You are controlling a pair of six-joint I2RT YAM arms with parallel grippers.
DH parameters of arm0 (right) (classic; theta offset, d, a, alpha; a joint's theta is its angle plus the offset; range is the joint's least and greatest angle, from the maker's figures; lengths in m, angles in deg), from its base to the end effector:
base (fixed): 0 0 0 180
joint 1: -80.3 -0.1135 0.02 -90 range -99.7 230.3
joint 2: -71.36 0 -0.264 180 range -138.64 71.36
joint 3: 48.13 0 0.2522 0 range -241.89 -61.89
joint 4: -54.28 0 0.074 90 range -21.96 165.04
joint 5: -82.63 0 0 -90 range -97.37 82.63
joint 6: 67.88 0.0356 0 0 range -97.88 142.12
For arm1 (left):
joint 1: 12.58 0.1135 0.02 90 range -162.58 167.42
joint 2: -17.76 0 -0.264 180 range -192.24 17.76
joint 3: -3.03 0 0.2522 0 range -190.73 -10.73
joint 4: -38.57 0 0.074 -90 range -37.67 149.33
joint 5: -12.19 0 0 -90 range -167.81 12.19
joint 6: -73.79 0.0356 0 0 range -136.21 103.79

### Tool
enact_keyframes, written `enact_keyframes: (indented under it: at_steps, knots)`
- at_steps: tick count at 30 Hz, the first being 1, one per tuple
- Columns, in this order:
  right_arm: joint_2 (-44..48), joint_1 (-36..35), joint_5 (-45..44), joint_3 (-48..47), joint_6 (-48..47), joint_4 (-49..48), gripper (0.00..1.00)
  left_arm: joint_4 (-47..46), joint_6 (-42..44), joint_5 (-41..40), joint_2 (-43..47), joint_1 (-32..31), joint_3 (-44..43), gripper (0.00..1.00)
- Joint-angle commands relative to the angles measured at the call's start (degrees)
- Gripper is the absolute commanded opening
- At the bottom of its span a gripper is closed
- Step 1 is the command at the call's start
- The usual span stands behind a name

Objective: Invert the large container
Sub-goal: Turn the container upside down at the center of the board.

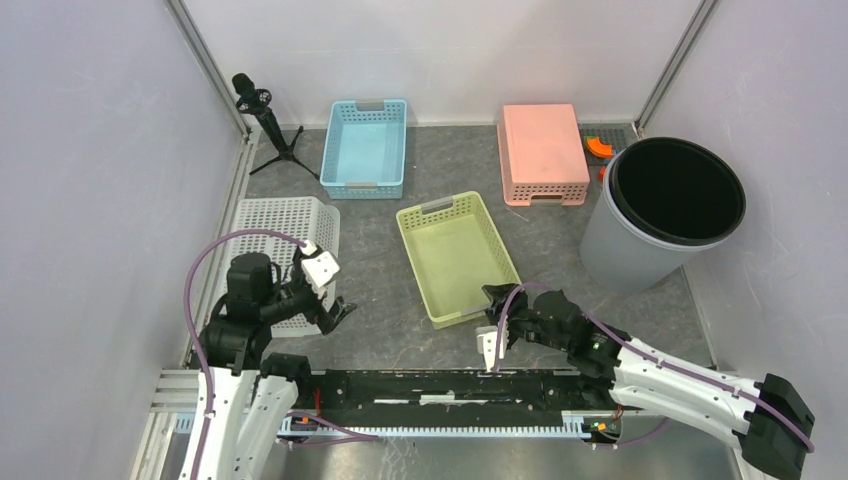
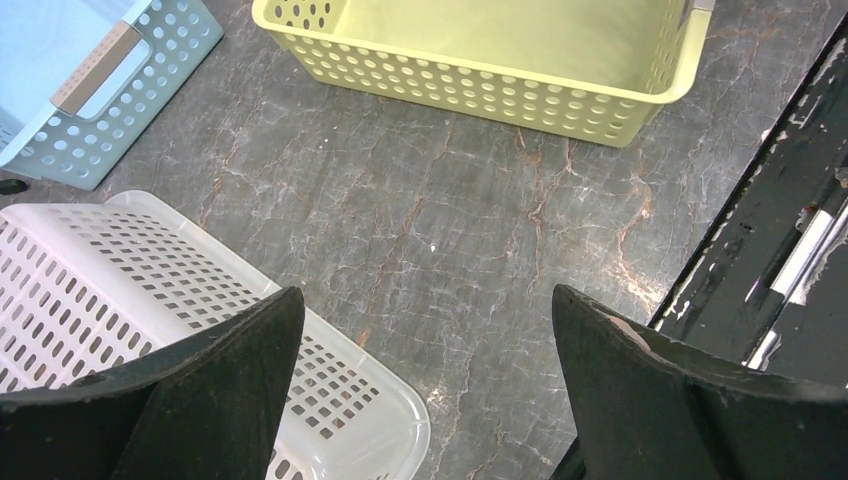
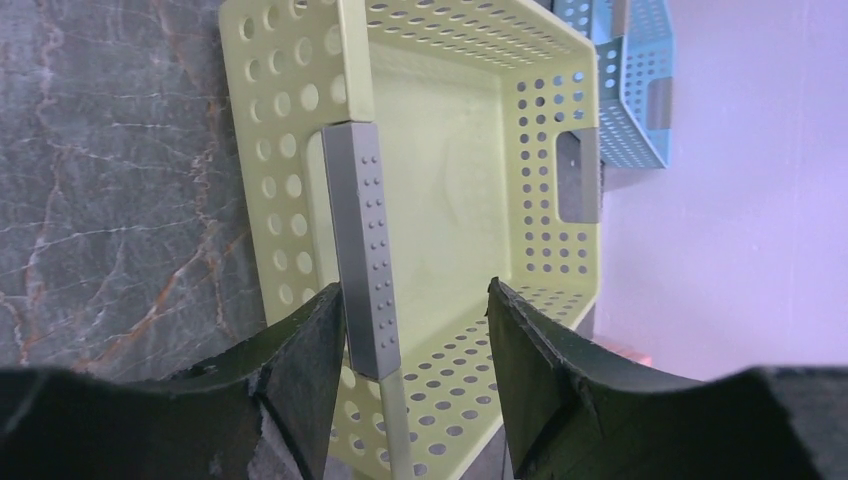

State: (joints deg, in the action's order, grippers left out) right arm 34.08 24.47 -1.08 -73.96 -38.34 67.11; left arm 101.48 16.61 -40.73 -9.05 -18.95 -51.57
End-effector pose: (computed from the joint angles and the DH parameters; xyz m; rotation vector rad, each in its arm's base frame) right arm 0.0849 0.1319 0.1784 -1.7285 0.9908 0.0574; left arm 0.0883 -0.0315 0.2912 1.0208 1.8062 -0.4245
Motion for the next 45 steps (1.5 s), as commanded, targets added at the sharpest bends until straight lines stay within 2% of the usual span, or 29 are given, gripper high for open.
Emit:
enact_keyframes:
  at_steps: [1,8,11,16,25,32,35,39,45]
  knots:
    - [0.32,-1.44,-2.95,1.28,-2.52,-5.66,0.59,-1.60,-1.40,3.23,-0.13,1.72,-0.97,1.00]
    - [-3.15,-7.11,-14.99,7.12,-11.79,-15.56,0.59,-1.34,-0.98,4.52,-0.09,3.43,-1.00,1.00]
    - [-5.00,-9.48,-18.82,8.51,-13.99,-19.47,0.56,-1.33,-0.91,4.87,-0.09,3.99,-1.00,1.00]
    - [-7.70,-12.27,-21.42,8.24,-13.82,-22.17,0.47,-1.32,-0.69,5.45,-0.20,4.46,-1.02,1.00]
    - [-10.38,-15.36,-22.59,6.63,-11.09,-23.23,0.45,-1.00,-0.17,6.29,-0.32,5.03,-1.13,1.00]
    - [-16.53,-18.64,-29.10,7.33,-11.46,-32.07,0.45,-0.70,0.10,6.62,-0.09,5.39,-1.11,1.00]
    - [-20.19,-20.50,-32.89,7.64,-12.44,-36.61,0.43,-0.65,0.23,6.77,0.13,5.49,-1.13,1.00]
    - [-23.39,-21.85,-35.62,7.78,-12.77,-39.05,0.30,-0.55,0.32,7.04,0.29,5.49,-1.02,1.00]
    - [-23.44,-21.86,-36.61,6.26,-9.68,-36.36,0.00,-0.48,0.40,7.12,0.70,5.49,-0.95,1.00]
